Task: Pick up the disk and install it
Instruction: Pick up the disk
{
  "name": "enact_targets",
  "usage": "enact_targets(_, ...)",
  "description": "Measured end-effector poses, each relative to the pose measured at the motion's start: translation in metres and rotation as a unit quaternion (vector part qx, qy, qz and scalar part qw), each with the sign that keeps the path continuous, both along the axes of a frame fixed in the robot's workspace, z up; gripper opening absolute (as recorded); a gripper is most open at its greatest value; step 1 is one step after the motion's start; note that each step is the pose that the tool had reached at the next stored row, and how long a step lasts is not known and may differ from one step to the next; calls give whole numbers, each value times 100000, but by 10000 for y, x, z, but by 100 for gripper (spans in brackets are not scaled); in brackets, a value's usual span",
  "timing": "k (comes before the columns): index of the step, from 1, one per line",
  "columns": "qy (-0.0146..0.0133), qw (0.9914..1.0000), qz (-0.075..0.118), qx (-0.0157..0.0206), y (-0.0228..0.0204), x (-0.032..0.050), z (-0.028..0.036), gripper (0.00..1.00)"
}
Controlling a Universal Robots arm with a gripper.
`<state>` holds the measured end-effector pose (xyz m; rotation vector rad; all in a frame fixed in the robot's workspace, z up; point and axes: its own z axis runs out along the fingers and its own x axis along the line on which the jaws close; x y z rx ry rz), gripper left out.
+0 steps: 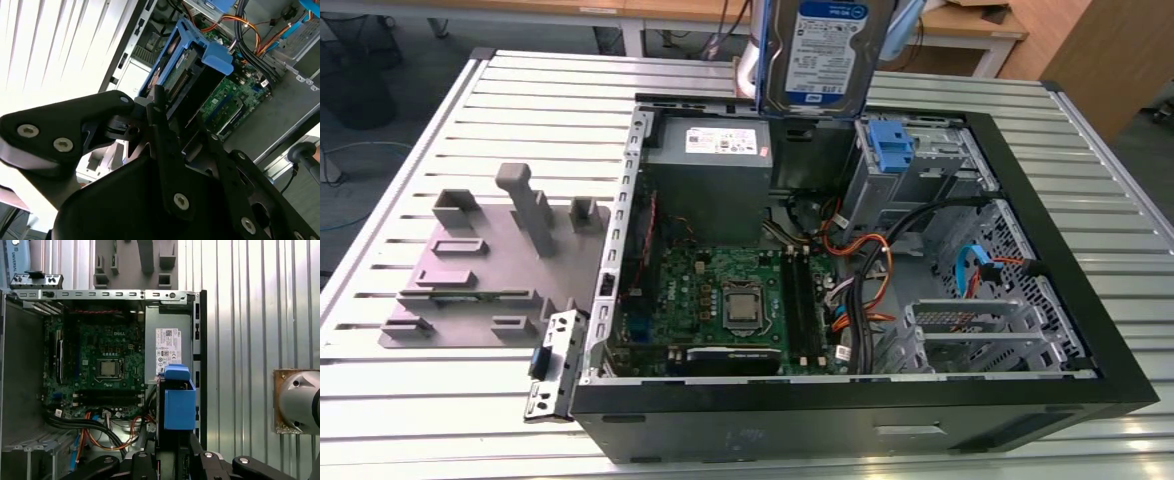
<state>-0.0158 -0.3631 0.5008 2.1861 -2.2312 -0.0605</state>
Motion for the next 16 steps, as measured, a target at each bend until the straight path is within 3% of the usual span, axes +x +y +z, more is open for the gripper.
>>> enact_targets(9, -3, 100000, -10, 8, -202, 0, -1, 35)
enact_targets(16, -1, 100000, -151, -1, -387, 0, -2, 35)
